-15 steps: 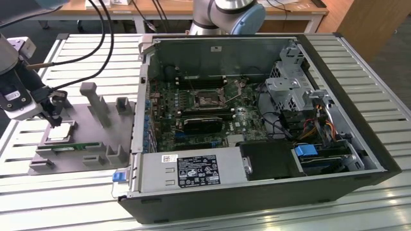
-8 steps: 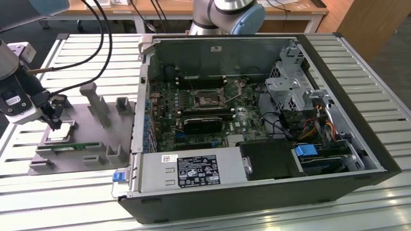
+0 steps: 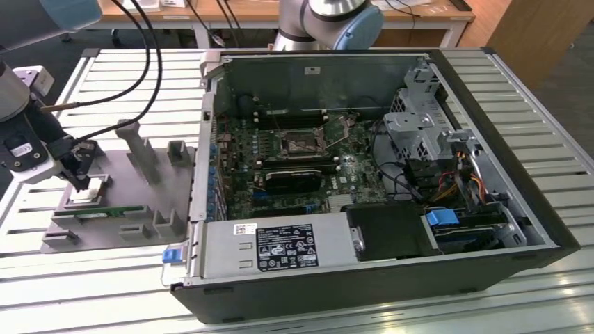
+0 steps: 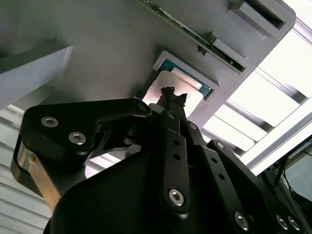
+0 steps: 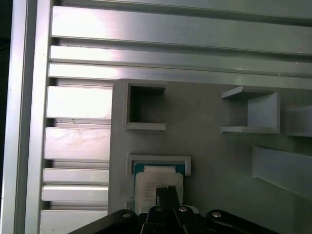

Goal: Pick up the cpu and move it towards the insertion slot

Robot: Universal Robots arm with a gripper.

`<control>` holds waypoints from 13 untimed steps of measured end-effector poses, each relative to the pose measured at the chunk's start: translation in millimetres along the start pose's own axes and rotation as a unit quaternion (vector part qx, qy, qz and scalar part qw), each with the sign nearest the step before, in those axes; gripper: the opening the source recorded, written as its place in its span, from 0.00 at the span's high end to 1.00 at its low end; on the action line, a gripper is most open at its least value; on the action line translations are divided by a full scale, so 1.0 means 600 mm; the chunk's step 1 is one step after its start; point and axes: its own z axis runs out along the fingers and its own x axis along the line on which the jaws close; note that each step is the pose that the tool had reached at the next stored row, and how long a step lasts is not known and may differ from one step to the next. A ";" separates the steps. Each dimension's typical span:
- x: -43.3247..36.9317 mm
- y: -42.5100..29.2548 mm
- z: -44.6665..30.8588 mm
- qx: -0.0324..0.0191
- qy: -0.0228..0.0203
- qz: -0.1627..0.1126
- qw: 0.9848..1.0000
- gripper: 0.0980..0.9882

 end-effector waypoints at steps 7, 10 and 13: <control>0.002 0.000 0.006 0.000 0.001 0.000 1.000 1.00; 0.002 0.000 0.006 0.000 0.001 0.000 1.000 1.00; 0.002 0.000 0.007 0.000 0.001 0.000 1.000 1.00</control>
